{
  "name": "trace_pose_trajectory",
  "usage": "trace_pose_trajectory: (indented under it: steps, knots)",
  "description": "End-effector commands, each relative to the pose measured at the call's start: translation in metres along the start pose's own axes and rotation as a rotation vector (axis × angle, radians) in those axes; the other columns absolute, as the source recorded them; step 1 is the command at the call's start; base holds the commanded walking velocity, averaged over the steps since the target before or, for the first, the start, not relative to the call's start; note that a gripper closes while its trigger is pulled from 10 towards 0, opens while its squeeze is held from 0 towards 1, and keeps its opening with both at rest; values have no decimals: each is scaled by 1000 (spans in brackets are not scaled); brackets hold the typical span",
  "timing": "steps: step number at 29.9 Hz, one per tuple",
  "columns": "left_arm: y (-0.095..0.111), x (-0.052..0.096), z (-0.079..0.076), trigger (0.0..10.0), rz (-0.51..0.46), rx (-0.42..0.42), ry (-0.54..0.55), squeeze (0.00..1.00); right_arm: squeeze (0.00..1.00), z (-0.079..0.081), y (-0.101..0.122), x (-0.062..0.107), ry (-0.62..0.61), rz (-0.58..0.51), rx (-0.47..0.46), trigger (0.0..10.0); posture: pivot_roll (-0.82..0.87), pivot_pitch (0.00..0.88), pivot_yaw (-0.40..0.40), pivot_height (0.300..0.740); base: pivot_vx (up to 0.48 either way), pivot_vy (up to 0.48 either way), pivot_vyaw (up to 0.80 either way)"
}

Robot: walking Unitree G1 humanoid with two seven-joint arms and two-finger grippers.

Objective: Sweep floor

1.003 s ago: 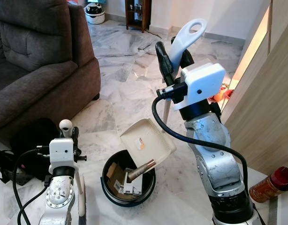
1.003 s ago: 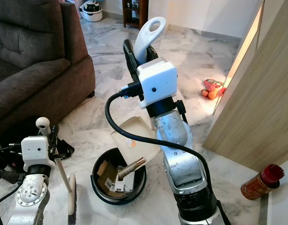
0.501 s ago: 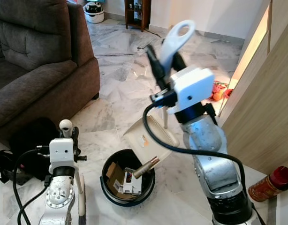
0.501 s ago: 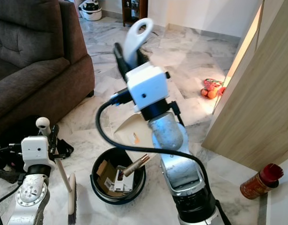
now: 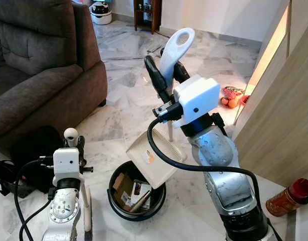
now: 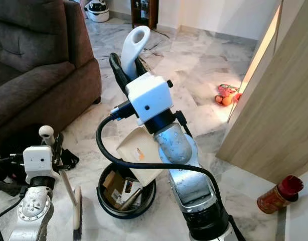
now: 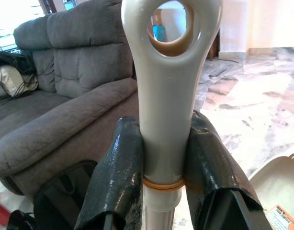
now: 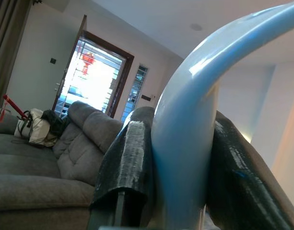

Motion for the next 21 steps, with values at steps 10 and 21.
trace_pose_trajectory:
  steps: [10,21]
  knots:
    - [9,-2,-1,10000,-40,-1,-2,0,0,-40,24,-3,-199,-106,55,10000,131,96,0,740,0,0,0]
    - [10,-2,-1,10000,-41,1,-4,0,0,-86,19,8,-368,-77,237,10000,129,103,4,740,0,0,0]
Point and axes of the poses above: a point about 5 cm out from each wrist's last joint towards the gripper, its own x axis pointing back from the gripper into the wrist, its own y axis along the axis of the wrist's last joint, z = x × y, the point moved 4 cm from there along -x, pointing out of the wrist towards the gripper, and after that the axes turned 6 degrees about -x, right-handed, at the moved point
